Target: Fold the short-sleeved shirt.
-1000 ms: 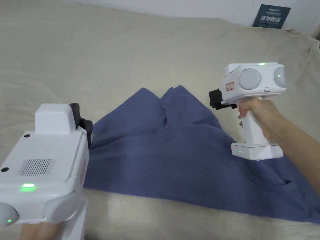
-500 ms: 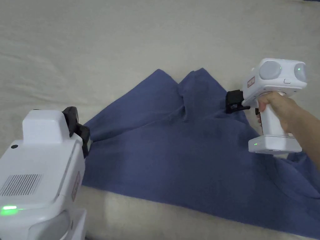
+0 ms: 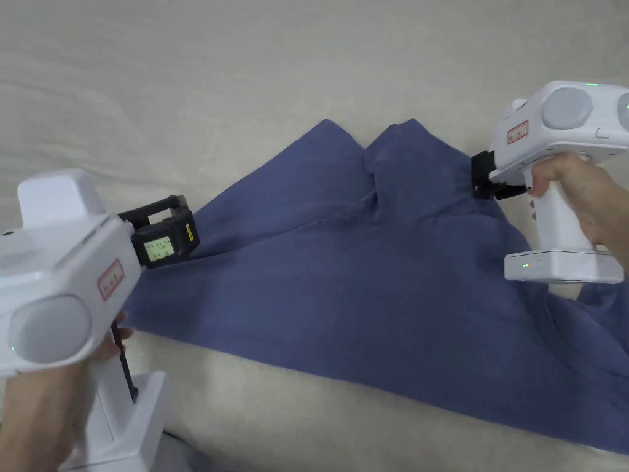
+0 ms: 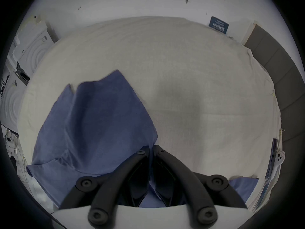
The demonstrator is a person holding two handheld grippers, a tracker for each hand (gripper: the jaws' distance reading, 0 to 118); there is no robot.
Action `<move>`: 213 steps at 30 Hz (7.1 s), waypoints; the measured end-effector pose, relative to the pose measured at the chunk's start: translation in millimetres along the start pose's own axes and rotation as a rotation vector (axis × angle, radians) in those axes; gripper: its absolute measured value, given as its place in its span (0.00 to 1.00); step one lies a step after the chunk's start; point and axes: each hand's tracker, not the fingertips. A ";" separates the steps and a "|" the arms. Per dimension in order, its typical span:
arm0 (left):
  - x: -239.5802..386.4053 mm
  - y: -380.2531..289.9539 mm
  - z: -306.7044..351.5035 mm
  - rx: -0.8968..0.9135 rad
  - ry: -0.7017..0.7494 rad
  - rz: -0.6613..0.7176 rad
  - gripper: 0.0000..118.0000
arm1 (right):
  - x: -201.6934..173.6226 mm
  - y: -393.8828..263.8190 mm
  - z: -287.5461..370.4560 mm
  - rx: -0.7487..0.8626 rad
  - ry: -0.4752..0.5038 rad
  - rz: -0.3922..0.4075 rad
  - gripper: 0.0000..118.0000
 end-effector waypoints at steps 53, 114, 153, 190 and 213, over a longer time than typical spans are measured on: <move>66.4 239.6 171.1 0.326 -0.120 0.016 0.02 | 108.1 -64.3 440.2 0.692 -0.140 -0.098 0.02; 229.6 274.1 -224.7 0.220 0.195 -0.514 0.02 | 132.3 194.6 162.0 0.644 -0.458 -0.213 0.02; 18.8 -56.2 28.1 -0.134 -0.029 -0.382 0.02 | 122.4 -263.6 143.6 0.194 -0.214 -0.170 0.02; -48.2 -27.7 104.2 -0.058 -0.024 -0.287 1.00 | 147.4 -325.5 208.2 0.356 -0.189 -0.236 0.92; 58.6 -45.2 145.1 0.393 -0.192 -0.290 0.07 | 56.8 -332.2 254.6 0.924 -0.137 -0.267 0.06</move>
